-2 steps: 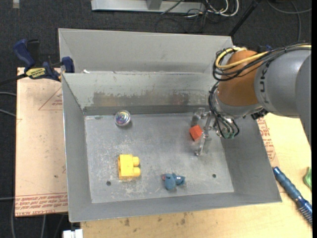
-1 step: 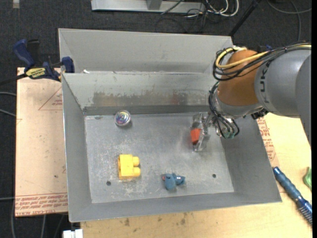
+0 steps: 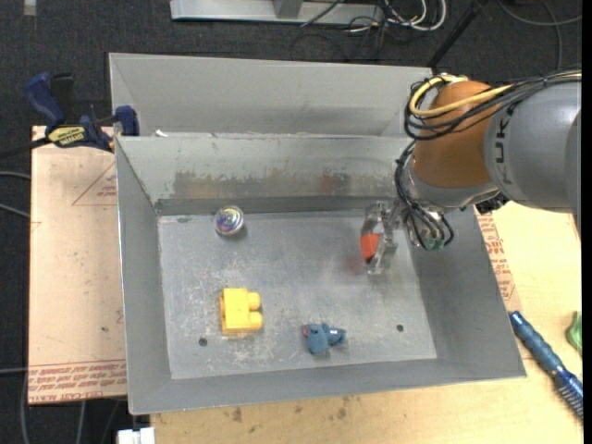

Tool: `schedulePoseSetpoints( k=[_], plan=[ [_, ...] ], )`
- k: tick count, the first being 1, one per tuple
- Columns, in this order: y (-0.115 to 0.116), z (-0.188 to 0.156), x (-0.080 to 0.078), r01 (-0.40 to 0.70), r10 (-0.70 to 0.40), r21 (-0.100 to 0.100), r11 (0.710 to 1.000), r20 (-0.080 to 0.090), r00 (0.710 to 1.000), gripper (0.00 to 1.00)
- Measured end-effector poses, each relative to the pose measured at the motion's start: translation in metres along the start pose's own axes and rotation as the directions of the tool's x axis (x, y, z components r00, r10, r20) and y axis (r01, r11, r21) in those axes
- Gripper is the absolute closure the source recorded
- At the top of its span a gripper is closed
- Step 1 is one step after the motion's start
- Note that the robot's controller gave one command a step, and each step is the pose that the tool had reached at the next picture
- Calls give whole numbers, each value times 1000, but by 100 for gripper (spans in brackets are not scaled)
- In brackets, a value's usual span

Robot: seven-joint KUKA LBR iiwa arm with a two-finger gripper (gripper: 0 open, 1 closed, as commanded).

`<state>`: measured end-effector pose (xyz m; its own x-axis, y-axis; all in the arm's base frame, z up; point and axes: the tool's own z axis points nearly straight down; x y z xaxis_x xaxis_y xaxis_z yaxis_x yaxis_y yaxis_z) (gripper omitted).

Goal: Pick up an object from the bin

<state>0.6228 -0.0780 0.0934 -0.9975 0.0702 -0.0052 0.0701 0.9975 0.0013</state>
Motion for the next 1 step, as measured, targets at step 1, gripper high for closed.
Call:
schedulePoseSetpoints(
  k=[1],
  plan=[
    [0,-103,-3,1,-1,0,1000,7,1000,100]
  ],
)
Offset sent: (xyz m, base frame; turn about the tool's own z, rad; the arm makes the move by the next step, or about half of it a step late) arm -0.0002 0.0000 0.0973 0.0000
